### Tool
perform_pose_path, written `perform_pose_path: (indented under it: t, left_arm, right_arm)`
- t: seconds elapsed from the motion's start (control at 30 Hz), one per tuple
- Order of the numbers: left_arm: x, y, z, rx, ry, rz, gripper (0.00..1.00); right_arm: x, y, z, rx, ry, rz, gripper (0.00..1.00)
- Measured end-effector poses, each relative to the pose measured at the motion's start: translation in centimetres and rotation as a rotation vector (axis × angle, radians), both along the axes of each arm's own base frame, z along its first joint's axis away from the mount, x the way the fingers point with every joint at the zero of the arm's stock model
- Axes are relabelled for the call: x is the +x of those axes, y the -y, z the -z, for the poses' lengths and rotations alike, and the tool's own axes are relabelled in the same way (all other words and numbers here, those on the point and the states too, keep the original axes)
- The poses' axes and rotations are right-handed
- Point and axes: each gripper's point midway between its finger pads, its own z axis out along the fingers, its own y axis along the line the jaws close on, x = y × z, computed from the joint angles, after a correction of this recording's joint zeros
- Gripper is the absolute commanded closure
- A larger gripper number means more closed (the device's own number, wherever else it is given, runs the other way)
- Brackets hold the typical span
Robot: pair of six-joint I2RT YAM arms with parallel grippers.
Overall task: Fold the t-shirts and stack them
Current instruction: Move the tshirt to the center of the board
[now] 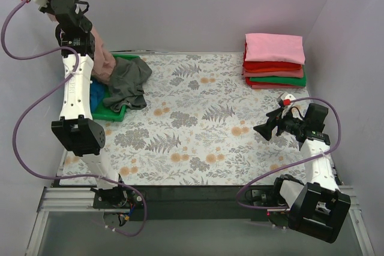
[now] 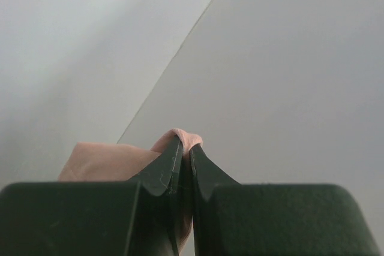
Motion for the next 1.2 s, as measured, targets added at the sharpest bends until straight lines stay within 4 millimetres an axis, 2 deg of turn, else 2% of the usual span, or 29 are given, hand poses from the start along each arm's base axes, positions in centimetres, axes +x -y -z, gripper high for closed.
perform_pose_path:
  t: [0.07, 0.13, 0.2, 0.3, 0.43, 0.53, 0.67, 0.73, 0.87, 0.97, 1.07, 1.13, 1.2]
  left_arm:
    - [-0.4, 1.2, -2.9, 0.037, 0.060, 0.011, 1.00]
    - [-1.5, 3.0, -6.7, 0.074, 0.149, 0.029, 1.00]
    - [-3.5, 5.2, -10.8, 0.107, 0.261, 0.051, 1.00]
    - [-7.1, 7.7, -15.6, 0.125, 0.410, 0.092, 1.00]
    - [-10.7, 9.7, -18.7, 0.125, 0.504, 0.153, 1.00]
    - [-12.3, 13.4, -19.7, 0.121, 0.523, 0.264, 1.00]
    - [-13.7, 21.2, -19.3, 0.110, 0.492, 0.505, 1.00]
    - [-14.4, 25.5, -18.5, 0.104, 0.460, 0.661, 1.00]
    - [-16.3, 31.8, -16.1, 0.063, 0.401, 0.956, 1.00]
    - [-18.5, 36.6, -12.7, 0.012, 0.319, 1.202, 1.00]
    - [-20.6, 41.0, -9.0, -0.038, 0.228, 1.415, 1.00]
    - [-22.1, 44.0, -5.8, -0.071, 0.146, 1.537, 1.00]
    - [-23.8, 47.0, -1.5, -0.098, 0.033, 1.651, 1.00]
  right_arm:
    - [0.0, 0.0, 0.0, 0.003, 0.000, -0.002, 0.02]
    - [0.0, -0.1, -0.1, 0.006, 0.000, -0.003, 0.02]
    - [-0.1, -0.1, -0.1, 0.009, 0.000, -0.005, 0.02]
    - [-0.1, 0.0, -0.2, 0.013, 0.001, -0.004, 0.02]
    - [-0.1, 0.0, -0.2, 0.018, 0.000, -0.002, 0.02]
    - [-0.1, 0.0, -0.3, 0.019, 0.002, -0.003, 0.02]
    - [-0.1, 0.3, -0.5, 0.015, 0.013, 0.007, 0.02]
    - [0.0, 0.5, -0.6, 0.012, 0.019, 0.014, 0.02]
    - [-0.2, 0.6, -0.4, 0.002, 0.023, 0.010, 0.01]
    - [-0.8, 0.4, -0.3, -0.012, 0.027, -0.014, 0.02]
    - [-1.3, 0.3, -1.0, -0.035, 0.042, -0.039, 0.02]
    - [-1.4, 0.3, -2.1, -0.061, 0.061, -0.053, 0.02]
    - [-1.3, 0.7, -3.2, -0.100, 0.083, -0.052, 0.02]
